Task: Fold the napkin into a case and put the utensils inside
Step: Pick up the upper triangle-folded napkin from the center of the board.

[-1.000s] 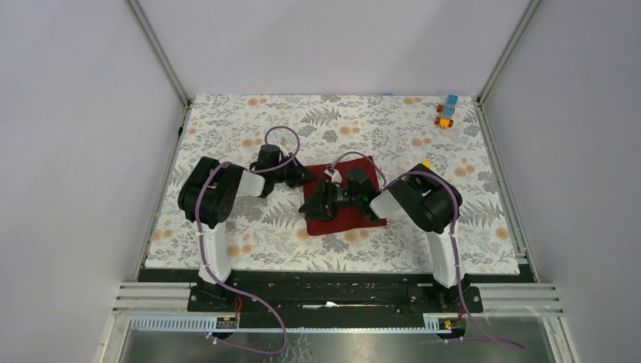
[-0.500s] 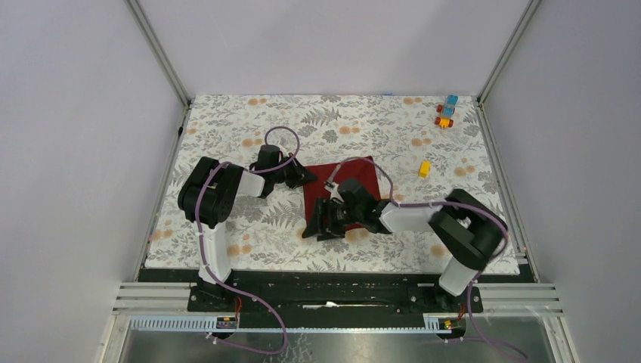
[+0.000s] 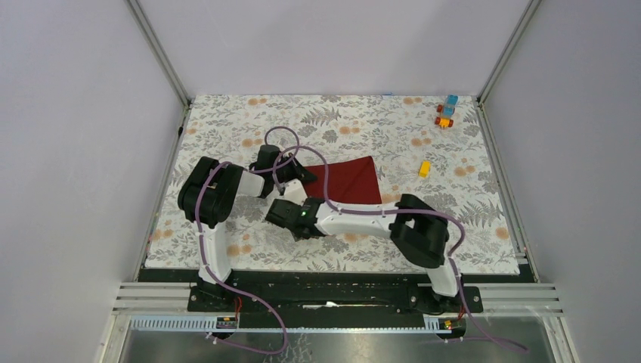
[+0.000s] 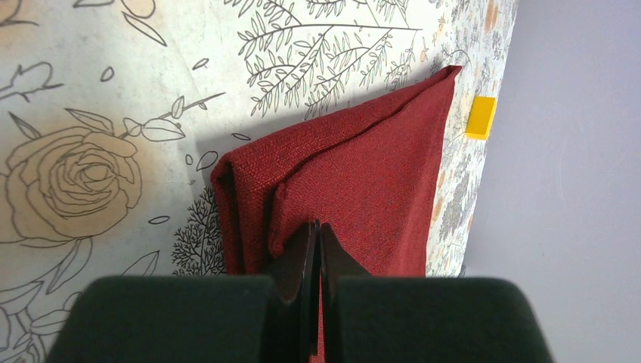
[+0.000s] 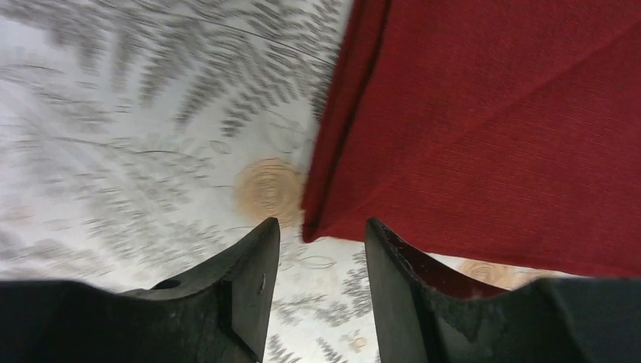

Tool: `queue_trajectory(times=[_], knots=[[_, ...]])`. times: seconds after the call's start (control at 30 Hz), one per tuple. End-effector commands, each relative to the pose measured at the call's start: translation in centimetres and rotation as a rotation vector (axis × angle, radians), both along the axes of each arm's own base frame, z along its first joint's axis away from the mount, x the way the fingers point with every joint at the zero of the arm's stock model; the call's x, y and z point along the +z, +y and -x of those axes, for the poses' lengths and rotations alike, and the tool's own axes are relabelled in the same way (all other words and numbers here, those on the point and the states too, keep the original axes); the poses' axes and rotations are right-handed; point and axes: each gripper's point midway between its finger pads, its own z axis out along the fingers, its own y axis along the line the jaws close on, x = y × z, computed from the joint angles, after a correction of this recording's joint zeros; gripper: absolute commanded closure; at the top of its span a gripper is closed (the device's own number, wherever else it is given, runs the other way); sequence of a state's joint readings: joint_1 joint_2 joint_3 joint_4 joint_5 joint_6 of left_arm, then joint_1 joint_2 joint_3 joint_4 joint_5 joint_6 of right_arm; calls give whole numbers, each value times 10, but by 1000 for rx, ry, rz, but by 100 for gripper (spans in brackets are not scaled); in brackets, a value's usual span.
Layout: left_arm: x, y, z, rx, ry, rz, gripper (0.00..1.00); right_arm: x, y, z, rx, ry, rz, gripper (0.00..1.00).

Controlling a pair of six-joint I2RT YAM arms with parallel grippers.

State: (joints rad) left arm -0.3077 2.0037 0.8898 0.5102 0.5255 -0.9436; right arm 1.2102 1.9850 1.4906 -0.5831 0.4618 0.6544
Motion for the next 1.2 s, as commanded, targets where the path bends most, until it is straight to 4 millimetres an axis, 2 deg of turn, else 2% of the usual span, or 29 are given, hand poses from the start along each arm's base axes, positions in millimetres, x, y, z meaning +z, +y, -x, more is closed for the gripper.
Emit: queue_trajectory(times=[0.0,0.17,0.4,0.47,1.03,1.17], knots=[[-37,14,24,4,123,-63,100,-4,-34,-21,-19,-137,230,48],[-36,14,25,6,122,-57,100,-15,-29,-21,2,-135,217,46],[-33,15,23,0,111,-70,100,10,-8,-14,40,-153,120,42],[-34,17,23,1,112,-73,100,11,-4,-15,39,-159,90,41],[-38,19,24,4,120,-68,100,-25,4,-22,14,-171,105,52],[-38,21,23,5,120,-70,100,-31,-4,-24,-17,-187,123,52]])
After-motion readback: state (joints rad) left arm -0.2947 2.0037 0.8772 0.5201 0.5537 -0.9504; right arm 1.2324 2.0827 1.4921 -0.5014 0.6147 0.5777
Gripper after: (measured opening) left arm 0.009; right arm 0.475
